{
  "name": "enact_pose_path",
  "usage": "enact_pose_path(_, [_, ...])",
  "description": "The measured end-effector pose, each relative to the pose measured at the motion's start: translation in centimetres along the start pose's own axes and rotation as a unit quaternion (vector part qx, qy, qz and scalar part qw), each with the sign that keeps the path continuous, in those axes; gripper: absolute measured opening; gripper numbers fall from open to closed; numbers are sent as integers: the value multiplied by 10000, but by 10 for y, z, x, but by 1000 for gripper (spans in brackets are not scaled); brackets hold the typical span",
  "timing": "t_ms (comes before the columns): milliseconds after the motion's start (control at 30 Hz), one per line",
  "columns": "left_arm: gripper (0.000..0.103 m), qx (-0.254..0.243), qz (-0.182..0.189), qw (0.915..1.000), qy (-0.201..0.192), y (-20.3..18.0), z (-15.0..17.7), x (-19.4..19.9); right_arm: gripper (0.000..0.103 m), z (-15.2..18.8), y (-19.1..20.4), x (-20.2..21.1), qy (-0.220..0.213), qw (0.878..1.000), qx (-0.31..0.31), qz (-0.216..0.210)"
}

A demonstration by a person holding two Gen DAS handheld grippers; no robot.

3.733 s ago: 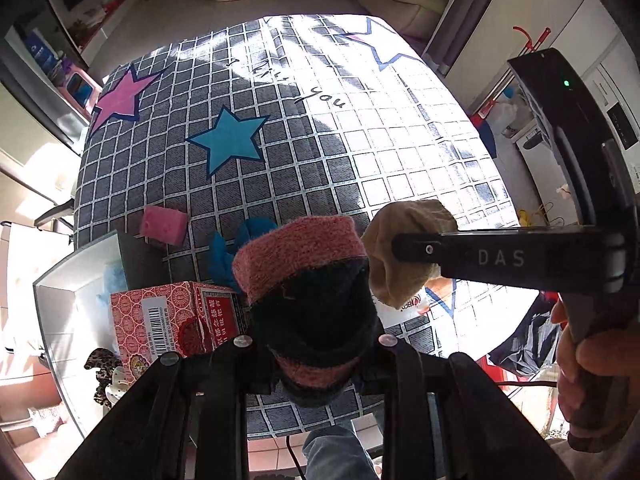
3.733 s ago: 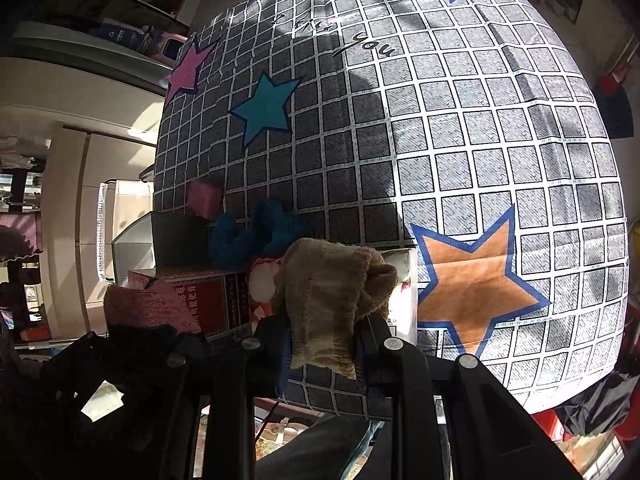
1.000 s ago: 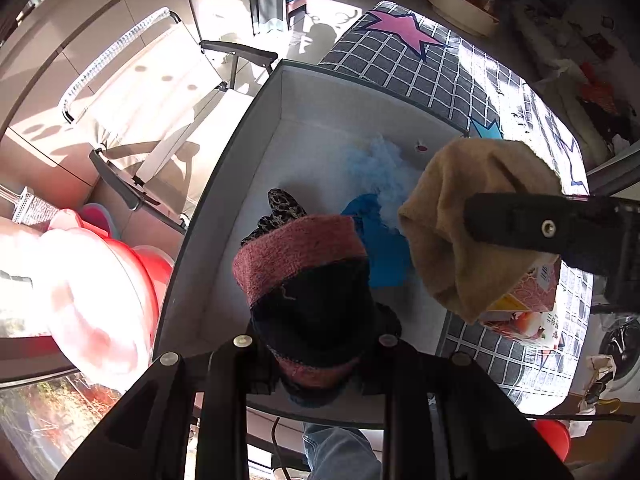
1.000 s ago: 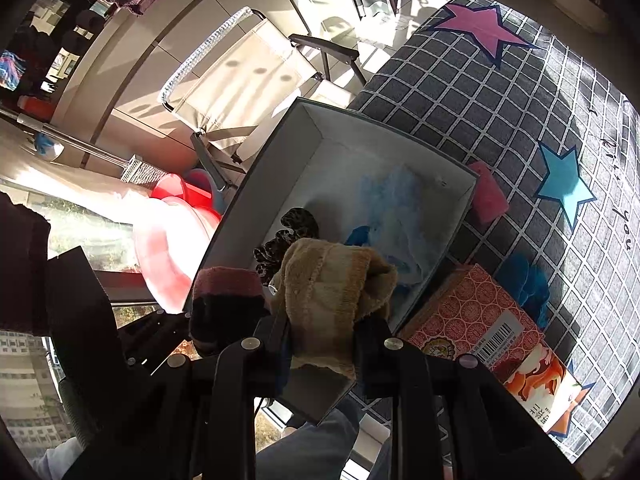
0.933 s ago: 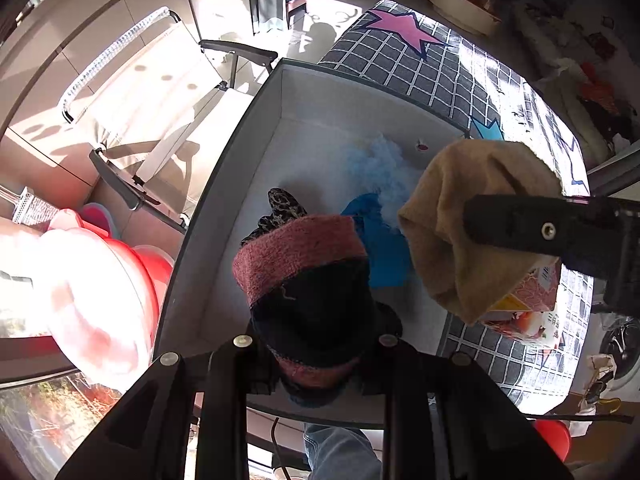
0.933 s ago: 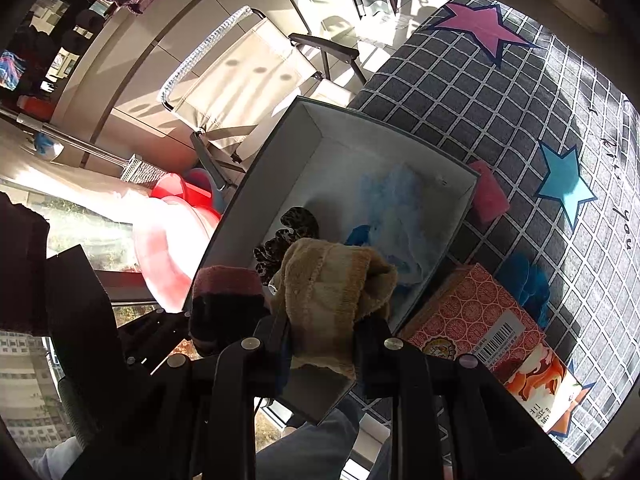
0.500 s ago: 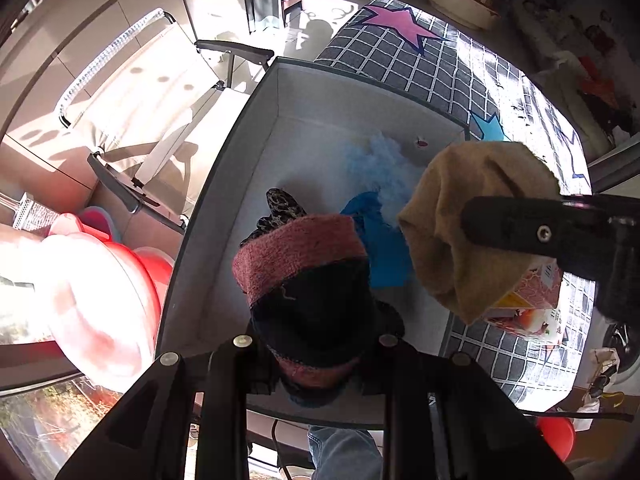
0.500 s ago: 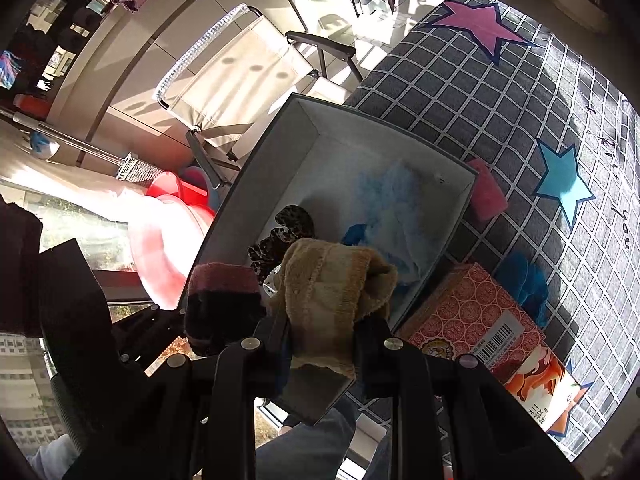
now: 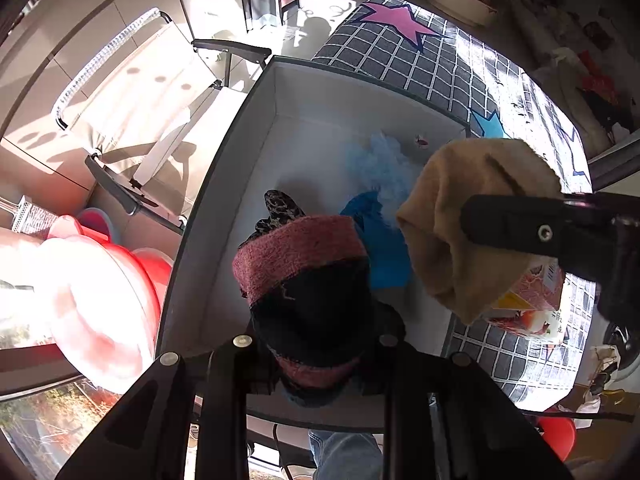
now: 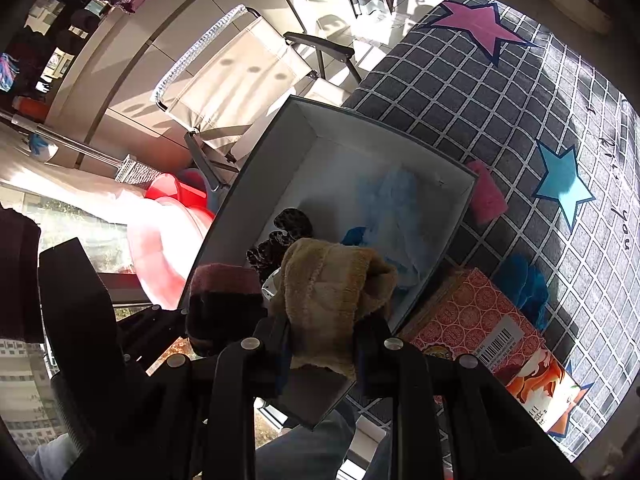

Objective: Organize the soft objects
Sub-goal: 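Lower the pink-and-black knit hat and beige knit item into the box with both tools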

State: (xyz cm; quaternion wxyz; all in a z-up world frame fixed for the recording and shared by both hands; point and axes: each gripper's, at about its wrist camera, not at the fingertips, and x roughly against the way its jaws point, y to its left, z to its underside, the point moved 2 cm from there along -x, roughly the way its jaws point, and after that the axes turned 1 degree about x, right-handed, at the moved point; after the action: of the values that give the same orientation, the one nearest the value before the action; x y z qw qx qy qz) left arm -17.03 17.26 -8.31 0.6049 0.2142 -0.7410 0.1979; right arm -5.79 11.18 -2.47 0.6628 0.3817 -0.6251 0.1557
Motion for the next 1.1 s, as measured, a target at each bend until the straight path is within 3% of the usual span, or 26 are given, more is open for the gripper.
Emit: enact_pose_path(1100, [29,37,-23,9999,126,3,-14,-10,26,-14,-1,-9,26,9998,83,196])
